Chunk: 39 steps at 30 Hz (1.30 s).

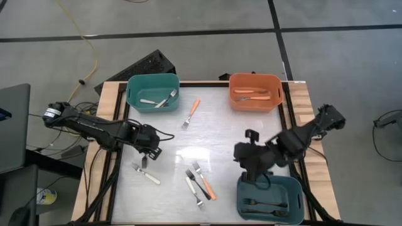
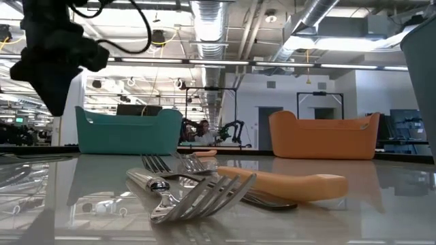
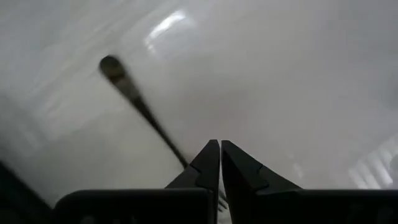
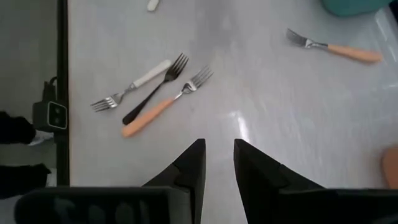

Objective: Sort silverware by color (type)
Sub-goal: Put the black fork into the blue bin

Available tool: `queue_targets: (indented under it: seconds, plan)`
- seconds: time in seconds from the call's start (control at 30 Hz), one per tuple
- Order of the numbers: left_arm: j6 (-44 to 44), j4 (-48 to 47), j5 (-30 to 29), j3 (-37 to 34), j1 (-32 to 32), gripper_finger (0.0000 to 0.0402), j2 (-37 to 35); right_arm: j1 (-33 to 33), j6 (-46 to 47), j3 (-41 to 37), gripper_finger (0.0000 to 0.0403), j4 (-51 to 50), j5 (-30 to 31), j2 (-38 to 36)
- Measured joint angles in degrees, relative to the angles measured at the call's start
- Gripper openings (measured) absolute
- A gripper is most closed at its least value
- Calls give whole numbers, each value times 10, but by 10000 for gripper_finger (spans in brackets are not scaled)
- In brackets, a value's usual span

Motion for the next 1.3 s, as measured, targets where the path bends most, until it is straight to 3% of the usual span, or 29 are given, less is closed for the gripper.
queue_targets:
  seconds: [0.17,0.43,0.73,1.03,1.3]
  plan:
    - [-5,-14,5,-10,-2,41,13,10,11,0,108,-3,26,-1]
    - [-91,-15,28,-67,-26,149,41,3,11,0,108,-9,25,-2]
    - [-150,81,27,-107,-63,224,45,-13,-5,0,108,-21,22,-2]
    - [-176,100,15,-109,-93,208,104,-25,-14,0,108,-25,22,-2]
    - [-177,96,-7,-105,-103,93,121,-24,-15,0,108,-29,22,-2]
